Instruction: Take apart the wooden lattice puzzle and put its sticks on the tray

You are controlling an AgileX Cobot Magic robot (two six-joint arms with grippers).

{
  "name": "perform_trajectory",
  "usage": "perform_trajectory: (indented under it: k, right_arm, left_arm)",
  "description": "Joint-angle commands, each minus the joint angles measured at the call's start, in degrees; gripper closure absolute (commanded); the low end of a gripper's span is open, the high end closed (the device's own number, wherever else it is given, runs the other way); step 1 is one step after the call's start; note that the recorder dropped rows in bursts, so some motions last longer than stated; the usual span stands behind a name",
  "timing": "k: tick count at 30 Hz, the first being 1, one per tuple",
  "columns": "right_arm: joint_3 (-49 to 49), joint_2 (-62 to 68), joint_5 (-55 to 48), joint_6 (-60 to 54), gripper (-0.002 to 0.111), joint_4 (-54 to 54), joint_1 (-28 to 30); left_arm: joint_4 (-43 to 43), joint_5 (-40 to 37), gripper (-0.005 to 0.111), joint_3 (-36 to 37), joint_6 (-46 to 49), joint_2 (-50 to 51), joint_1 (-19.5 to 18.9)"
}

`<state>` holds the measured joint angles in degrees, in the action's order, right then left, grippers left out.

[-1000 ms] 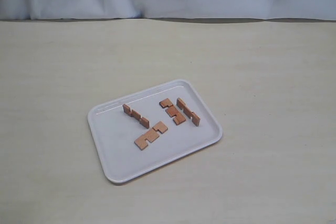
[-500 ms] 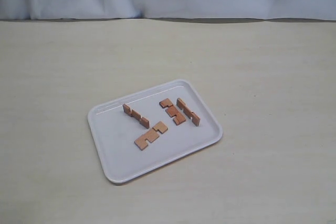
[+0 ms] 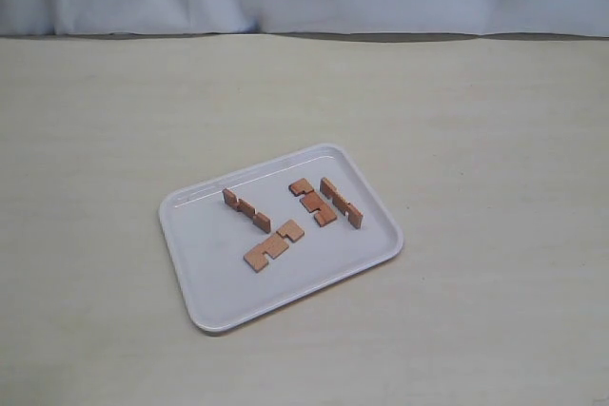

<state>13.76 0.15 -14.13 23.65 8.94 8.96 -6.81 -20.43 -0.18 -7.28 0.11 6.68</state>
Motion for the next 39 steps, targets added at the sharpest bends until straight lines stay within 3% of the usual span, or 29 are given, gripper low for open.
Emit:
perform_trajectory:
  k: [1,5,7,22,27,39]
  right_arm:
    - [-7.6,-0.2,4.7,-0.3,0.104,1.4,0.2]
    - [-13.8,-0.2,9.6,-0.6,0.104,2.8,0.2]
    - [-13.8,-0.2,5.1,-0.3,0.104,2.3,0.2]
    - [-13.8,-0.2,5.0,-0.1,0.104,1.0,0.2]
    - [-13.8,-0.2,0.8,-1.1,0.104,3.5,0.2]
    - [-13.8,-0.2,-4.6,-12.6,0.104,-8.3,0.3]
  left_arm:
    - [-0.1,0.4,0.107,0.2,-0.1,-0.1,0.0]
    - [-0.1,0.4,0.107,0.2,-0.1,-0.1,0.0]
    - [-0.1,0.4,0.107,0.2,-0.1,-0.1,0.0]
    - [-0.1,0.6,0.107,0.2,-0.1,-0.1,0.0]
    - [-0.1,0.6,0.107,0.2,-0.1,-0.1,0.0]
    - [-0.1,0.6,0.107,0.2,-0.1,-0.1,0.0]
